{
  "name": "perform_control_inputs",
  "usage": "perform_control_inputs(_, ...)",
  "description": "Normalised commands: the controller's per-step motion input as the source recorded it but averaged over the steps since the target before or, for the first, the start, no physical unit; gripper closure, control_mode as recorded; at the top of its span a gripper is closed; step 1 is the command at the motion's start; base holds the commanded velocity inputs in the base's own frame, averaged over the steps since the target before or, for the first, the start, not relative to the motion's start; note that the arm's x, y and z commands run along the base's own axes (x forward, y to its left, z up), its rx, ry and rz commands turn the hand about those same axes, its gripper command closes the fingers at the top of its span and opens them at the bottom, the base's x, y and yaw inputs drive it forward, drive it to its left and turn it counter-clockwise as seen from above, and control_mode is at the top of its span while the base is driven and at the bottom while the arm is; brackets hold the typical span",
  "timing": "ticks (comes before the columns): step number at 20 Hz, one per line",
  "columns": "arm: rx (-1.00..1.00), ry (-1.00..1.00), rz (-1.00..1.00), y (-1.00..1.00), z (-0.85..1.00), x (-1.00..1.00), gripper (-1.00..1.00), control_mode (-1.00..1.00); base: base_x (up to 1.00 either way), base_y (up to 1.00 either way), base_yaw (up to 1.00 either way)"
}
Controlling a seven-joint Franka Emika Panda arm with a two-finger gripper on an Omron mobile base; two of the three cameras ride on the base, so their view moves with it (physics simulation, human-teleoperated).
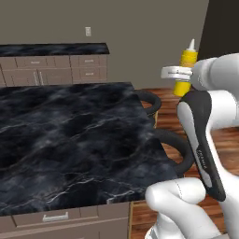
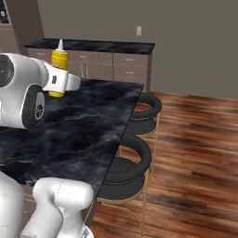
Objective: Move the mustard and ketchup from the cabinet to the dining counter.
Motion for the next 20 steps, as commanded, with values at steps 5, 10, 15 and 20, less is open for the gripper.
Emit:
perform_control_inputs(5,0.18,0.02,0.79,-0.1,-0.26,0.03,1.0,-1.0,0.0,0.0,0.0)
perform_control_inputs(10,0.16,0.0,0.68,-0.19,-0.31,0.14,1.0,-1.0,0.0,0.0,0.0)
perform_control_inputs(15,0.13,-0.07,0.62,-0.18,-0.35,0.29,1.0,-1.0,0.0,0.0,0.0)
perform_control_inputs(20,0.01,-0.06,0.36,-0.16,-0.32,0.24,1.0,-1.0,0.0,0.0,0.0)
